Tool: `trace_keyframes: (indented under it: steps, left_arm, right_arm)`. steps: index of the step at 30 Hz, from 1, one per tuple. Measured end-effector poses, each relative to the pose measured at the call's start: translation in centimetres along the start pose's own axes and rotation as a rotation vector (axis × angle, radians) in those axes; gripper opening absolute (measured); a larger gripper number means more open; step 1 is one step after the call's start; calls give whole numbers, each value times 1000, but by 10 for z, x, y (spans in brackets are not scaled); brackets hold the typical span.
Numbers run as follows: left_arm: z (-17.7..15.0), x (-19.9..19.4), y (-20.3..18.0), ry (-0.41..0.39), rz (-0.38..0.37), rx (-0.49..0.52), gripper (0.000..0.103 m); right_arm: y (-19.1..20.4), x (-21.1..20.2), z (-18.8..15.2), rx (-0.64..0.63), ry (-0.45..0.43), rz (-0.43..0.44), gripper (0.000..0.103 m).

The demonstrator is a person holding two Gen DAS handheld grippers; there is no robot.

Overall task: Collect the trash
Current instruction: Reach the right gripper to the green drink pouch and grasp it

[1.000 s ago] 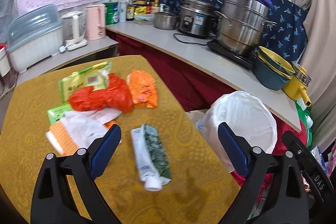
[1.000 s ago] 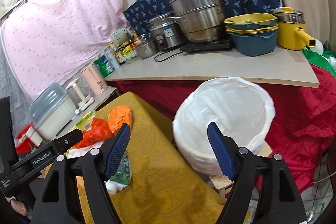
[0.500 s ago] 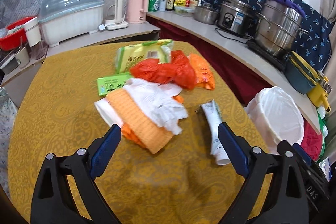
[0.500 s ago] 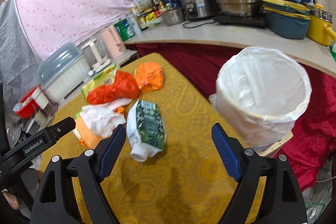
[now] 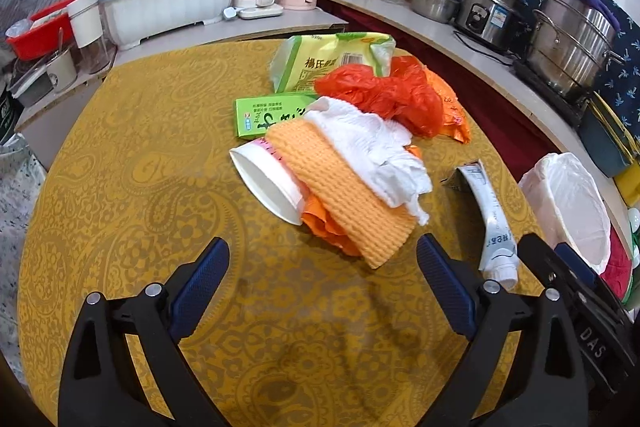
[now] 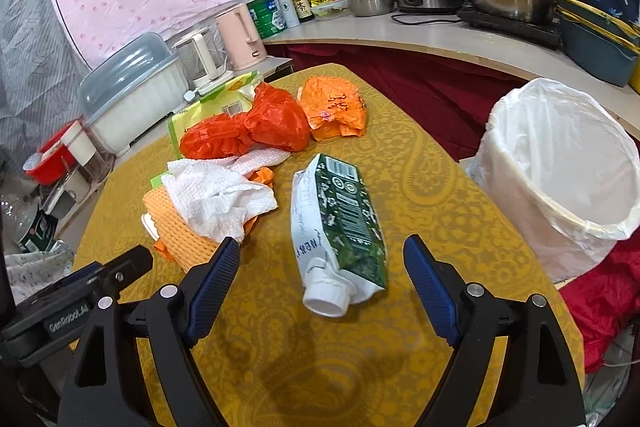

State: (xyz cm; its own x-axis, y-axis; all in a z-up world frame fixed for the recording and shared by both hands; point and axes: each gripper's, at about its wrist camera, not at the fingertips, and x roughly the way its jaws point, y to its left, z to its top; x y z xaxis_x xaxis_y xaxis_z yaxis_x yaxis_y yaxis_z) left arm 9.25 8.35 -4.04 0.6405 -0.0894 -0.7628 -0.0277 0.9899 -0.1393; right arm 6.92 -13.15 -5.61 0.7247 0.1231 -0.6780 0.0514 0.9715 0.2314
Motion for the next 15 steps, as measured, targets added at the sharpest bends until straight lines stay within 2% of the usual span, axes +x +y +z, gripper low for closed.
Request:
trace_keyframes:
  steps: [15]
  left_arm:
    - [3, 15, 18, 37, -29, -35, 90]
  right_arm:
    - [10, 54, 6, -21, 65, -43, 81]
